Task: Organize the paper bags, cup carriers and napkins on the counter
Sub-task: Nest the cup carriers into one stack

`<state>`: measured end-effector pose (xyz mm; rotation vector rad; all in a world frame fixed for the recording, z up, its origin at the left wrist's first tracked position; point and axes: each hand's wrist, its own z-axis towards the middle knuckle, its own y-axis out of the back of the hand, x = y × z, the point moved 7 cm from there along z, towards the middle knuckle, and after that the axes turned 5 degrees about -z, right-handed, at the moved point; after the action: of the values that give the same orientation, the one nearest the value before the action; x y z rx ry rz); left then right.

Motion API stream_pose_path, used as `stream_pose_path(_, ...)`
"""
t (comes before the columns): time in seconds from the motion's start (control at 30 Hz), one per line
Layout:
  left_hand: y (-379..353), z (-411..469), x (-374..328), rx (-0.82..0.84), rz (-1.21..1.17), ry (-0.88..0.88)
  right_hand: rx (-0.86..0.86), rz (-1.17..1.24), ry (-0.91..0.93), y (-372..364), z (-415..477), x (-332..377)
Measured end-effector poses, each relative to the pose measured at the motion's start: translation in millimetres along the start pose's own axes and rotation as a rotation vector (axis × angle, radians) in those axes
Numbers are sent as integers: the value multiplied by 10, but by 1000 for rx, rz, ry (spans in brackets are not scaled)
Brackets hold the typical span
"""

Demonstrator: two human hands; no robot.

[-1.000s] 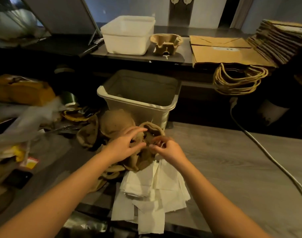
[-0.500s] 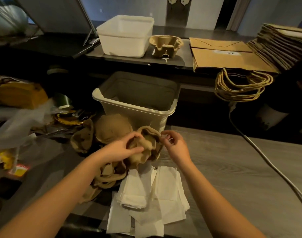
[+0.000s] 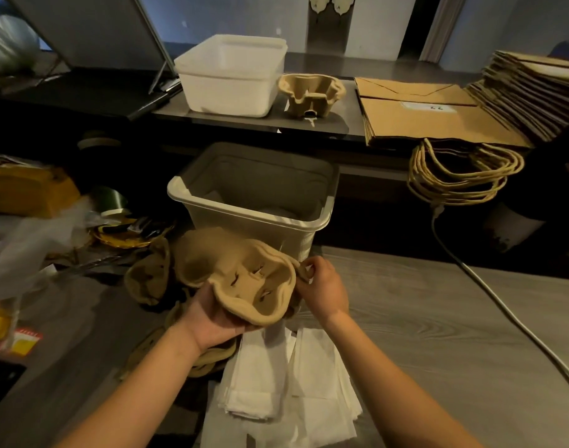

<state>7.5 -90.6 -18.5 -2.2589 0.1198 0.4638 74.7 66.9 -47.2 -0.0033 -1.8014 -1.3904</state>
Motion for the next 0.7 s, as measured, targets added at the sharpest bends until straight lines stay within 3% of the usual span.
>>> stream_pose_path(0.3, 126, 56, 124, -63, -6, 81, -133, -82, 38, 116, -23, 35)
stream_pose_path(0.5, -73, 4, 181, 144, 81, 163, -132, -45, 121, 133, -25, 76)
stream_pose_path(0.63, 6, 68, 147, 41, -22, 87, -185, -53, 170, 185, -45, 92)
stream_pose_path(0.7, -4, 94, 151, 76, -92, 58, -214, -46, 158, 227, -49, 88)
